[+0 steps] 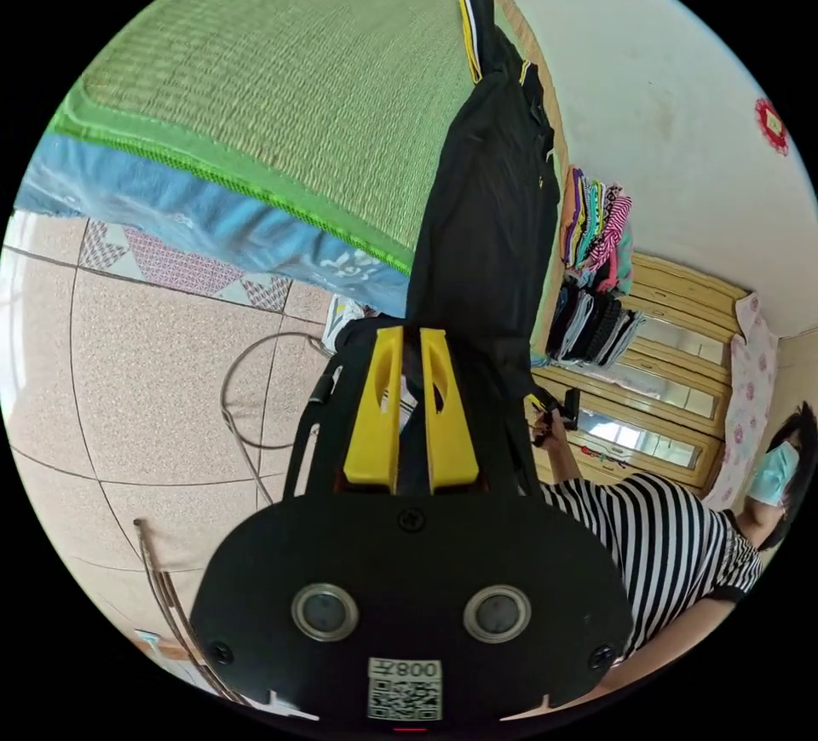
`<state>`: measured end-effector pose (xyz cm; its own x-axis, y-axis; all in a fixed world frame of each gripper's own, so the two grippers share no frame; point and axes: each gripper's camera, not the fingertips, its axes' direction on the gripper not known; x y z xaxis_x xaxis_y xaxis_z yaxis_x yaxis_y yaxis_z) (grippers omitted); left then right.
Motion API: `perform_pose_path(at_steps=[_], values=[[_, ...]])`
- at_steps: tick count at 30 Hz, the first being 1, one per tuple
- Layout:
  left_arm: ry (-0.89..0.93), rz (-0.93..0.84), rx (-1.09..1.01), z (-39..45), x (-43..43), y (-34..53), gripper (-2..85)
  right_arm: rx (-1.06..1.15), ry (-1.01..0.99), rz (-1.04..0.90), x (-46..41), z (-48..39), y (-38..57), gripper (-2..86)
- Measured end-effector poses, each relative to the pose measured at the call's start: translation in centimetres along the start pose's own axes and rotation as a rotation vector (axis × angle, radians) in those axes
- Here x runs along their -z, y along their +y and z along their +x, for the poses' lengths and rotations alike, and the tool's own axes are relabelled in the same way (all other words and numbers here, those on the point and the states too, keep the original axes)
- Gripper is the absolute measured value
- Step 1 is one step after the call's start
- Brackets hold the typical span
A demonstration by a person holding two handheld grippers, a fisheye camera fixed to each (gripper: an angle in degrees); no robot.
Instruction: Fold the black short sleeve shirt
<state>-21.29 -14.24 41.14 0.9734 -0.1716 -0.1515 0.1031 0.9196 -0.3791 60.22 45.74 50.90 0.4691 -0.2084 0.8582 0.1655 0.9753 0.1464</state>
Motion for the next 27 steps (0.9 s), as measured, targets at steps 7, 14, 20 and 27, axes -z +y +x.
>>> perform_pose_path(at_steps=[7, 14, 20, 27], values=[[-0.083, 0.125, -0.132, 7.7, 0.6, -9.8, 7.1, -0.033, -0.052, 0.086, 3.1, 3.2, -1.7, -0.4], [-0.245, 0.196, -0.164, 17.7, -4.3, -22.7, 6.8, 0.121, -0.039, 0.136, 3.9, -1.4, -6.9, -0.4], [-0.455, 0.182, -0.199, 22.6, -8.1, -25.8, 2.2, 0.190, 0.000, 0.148, 2.6, -3.1, -9.1, -0.6], [-0.742, 0.126, -0.280, 26.9, -9.2, -22.2, 0.2, 0.226, -0.002, 0.191, 0.4, -4.3, -10.5, -0.6]])
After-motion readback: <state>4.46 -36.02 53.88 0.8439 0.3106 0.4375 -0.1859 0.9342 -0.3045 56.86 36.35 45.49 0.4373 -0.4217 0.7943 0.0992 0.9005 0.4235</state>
